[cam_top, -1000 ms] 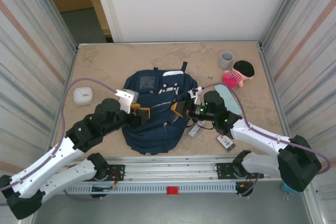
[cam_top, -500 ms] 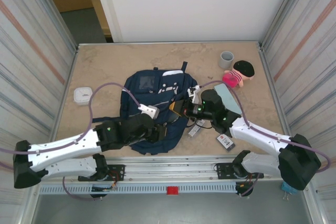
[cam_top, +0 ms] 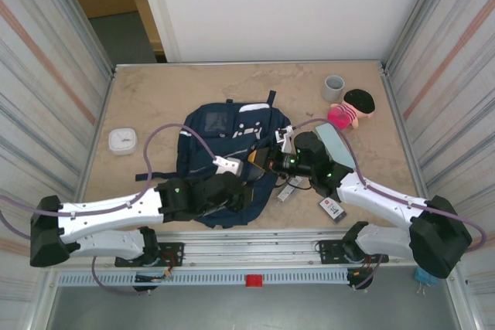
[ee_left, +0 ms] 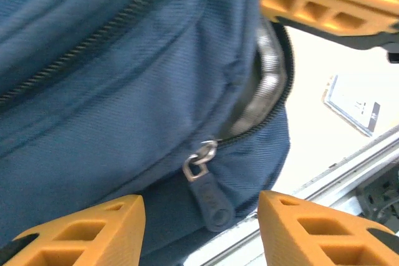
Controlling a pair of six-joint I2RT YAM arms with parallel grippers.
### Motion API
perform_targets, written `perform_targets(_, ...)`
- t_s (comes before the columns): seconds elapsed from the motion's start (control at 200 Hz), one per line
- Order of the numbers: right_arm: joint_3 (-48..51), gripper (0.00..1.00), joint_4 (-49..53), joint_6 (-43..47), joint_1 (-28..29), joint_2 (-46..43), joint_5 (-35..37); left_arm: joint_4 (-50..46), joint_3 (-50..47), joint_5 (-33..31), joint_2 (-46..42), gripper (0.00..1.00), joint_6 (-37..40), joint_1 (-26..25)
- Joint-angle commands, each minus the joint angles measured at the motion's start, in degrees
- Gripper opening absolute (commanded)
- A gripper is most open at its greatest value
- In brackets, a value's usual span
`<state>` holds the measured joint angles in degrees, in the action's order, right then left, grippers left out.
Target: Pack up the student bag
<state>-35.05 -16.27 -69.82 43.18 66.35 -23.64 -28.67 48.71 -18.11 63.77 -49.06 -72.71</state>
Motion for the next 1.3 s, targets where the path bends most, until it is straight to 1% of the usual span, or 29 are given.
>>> perform_targets(0.0,-3.44,0.0,-2.83,4.16,0.55,-0.33,1.88,0.21,2.27,-2.91,-0.89,0.51,-2.91,-1.41)
perform_targets(0.165,-3.62,0.0,-2.48,4.7,0.59,-0.36,2.19,-1.04,1.59,-5.9,-2.99,0.5,-10.11,-4.39)
perform_targets(0.251,-3.78,0.0,-2.63,4.7,0.54,-0.2,2.02,-1.02,1.31,-7.27,-2.27,0.5,-13.5,-5.83)
perform_targets(0.316,-3.62,0.0,-2.86,4.65,0.59,-0.18,1.87,-1.12,1.39,-7.61,-0.95,0.5,-14.97,-5.86)
perform_targets(0.366,-3.65,0.0,-2.92,4.67,0.67,-0.33,1.67,-1.14,1.57,-8.36,0.05,0.48,-15.81,-5.86)
perform_targets(0.476,-3.54,0.0,-2.93,4.53,0.68,-0.79,1.75,-1.7,1.74,-10.57,1.3,0.43,-16.93,-5.86)
perform_targets(0.666,-3.39,0.0,-2.69,4.61,0.79,-1.82,1.69,-0.25,0.3,-13.92,1.02,0.43,-16.86,-5.67)
perform_targets(0.792,-3.28,0.0,-2.61,4.6,0.74,-2.26,1.44,-0.08,-0.51,-13.99,1.52,0.42,-16.97,-4.94)
perform_targets(0.892,-3.37,0.0,-2.58,4.52,0.86,-2.62,1.48,0.89,-1.31,-11.73,2.49,0.42,-17.5,-3.67)
perform_targets(0.947,-3.41,0.0,-2.38,4.61,0.86,-2.87,1.55,0.89,-1.51,-11.51,3.13,0.42,-17.64,-3.49)
perform_targets(1.102,-3.4,0.0,-1.71,4.96,0.85,-3.37,1.83,0.45,-2.01,-11.85,3.97,0.29,-18.09,-3.36)
perform_targets(1.228,-3.41,0.0,-0.92,5.64,0.67,-3.7,2.02,-0.64,-3.15,-12.65,2.84,0.16,-19.19,-3.15)
perform_targets(1.298,-3.37,0.0,-0.41,5.92,0.34,-3.92,1.95,-1.02,-4.09,-12.74,1.6,0.12,-19.64,-2.8)
